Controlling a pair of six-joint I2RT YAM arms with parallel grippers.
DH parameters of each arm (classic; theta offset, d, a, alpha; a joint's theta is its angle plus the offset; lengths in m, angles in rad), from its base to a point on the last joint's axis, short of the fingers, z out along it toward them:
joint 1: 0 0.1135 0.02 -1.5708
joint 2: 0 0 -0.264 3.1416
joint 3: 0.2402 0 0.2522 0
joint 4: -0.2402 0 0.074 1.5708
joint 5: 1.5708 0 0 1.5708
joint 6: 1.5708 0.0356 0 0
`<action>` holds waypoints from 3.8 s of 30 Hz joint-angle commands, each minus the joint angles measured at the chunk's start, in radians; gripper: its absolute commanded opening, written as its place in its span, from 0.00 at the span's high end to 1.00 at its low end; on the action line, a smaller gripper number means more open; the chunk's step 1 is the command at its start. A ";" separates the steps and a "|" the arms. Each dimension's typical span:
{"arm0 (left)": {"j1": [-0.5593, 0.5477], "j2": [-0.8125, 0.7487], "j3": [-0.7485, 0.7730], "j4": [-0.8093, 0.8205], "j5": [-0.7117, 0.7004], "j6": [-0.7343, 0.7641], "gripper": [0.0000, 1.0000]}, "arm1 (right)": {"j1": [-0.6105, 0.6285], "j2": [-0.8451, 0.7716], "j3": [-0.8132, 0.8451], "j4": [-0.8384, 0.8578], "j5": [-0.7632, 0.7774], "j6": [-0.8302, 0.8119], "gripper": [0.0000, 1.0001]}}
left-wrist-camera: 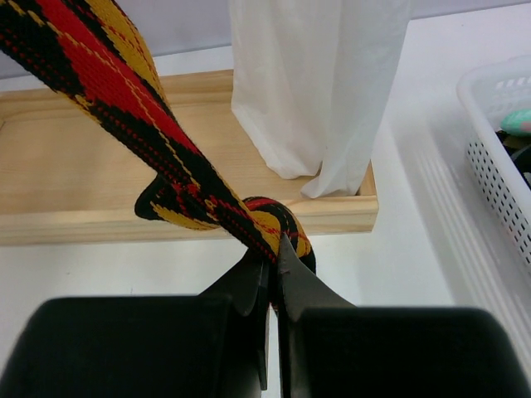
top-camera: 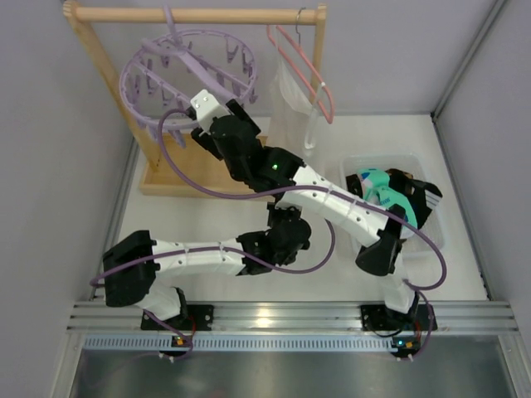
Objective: Remove the socks clipped to the hanger
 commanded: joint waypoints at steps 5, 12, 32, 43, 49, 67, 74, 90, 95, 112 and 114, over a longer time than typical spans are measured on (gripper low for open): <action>-0.021 0.013 0.025 0.009 0.014 -0.021 1.00 | -0.022 0.039 0.050 0.167 0.027 -0.050 0.38; -0.021 -0.004 -0.007 0.009 0.014 -0.042 1.00 | -0.031 0.031 0.012 0.259 0.045 -0.080 0.60; -0.021 -0.235 -0.208 0.009 0.257 -0.088 1.00 | -0.007 -0.133 -0.163 0.233 -0.049 0.057 0.31; -0.022 -0.447 -0.286 0.010 0.751 -0.055 1.00 | 0.027 -0.790 -0.752 0.116 -0.015 0.236 0.11; -0.021 -0.373 -0.204 0.013 0.960 -0.038 1.00 | 0.025 -1.228 -1.039 -0.004 0.074 0.383 0.10; 0.106 0.423 0.700 0.018 1.446 0.022 1.00 | 0.025 -1.602 -1.002 -0.382 0.192 0.516 0.06; 0.226 0.810 1.130 -0.099 1.421 -0.013 1.00 | 0.025 -1.653 -0.999 -0.395 0.174 0.522 0.06; 0.232 1.054 1.255 -0.310 1.338 0.000 1.00 | 0.024 -1.648 -1.081 -0.354 0.085 0.545 0.06; 0.234 0.962 1.239 -0.310 1.347 0.011 0.74 | 0.024 -1.622 -1.079 -0.342 0.085 0.537 0.06; 0.236 0.608 1.036 -0.349 1.241 0.060 0.02 | 0.024 -1.615 -1.054 -0.282 0.109 0.519 0.05; 0.237 0.525 0.940 -0.352 1.203 0.039 0.02 | 0.024 -1.609 -1.059 -0.276 0.111 0.519 0.04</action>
